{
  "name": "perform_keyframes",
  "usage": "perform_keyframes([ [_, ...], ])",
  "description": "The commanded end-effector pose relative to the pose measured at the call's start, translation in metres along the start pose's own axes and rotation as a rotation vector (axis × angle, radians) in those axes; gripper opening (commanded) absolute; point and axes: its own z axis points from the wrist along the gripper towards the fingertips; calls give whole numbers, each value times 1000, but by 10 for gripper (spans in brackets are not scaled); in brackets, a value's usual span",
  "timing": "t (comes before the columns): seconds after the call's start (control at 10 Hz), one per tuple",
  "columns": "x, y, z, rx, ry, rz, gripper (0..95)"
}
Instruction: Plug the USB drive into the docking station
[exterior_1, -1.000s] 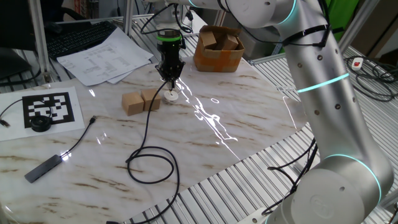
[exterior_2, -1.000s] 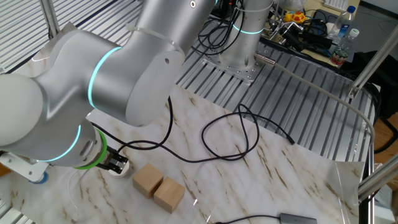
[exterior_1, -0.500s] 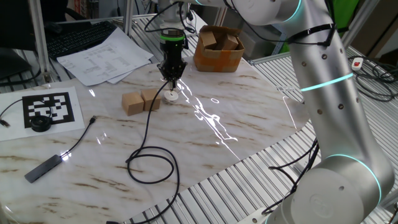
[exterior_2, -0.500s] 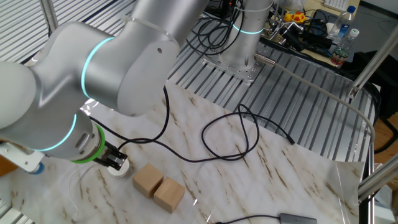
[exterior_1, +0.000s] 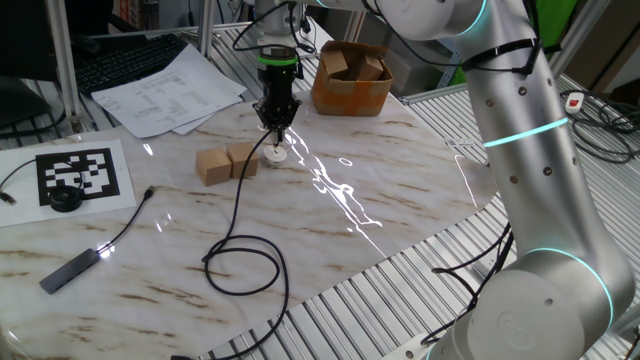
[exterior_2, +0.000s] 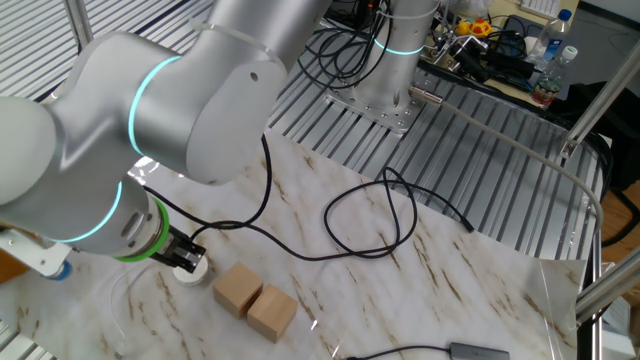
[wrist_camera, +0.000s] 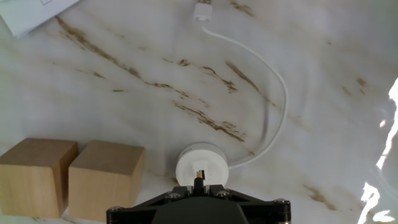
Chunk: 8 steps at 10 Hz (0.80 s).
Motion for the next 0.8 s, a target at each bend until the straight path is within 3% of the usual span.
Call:
perform_keyframes([
  [0.1,0,1,2,13,-5,-33,0],
  [0.2,-1,1,3,25,-2,-44,0],
  [0.8,-3,1,6,36,7,-55,0],
])
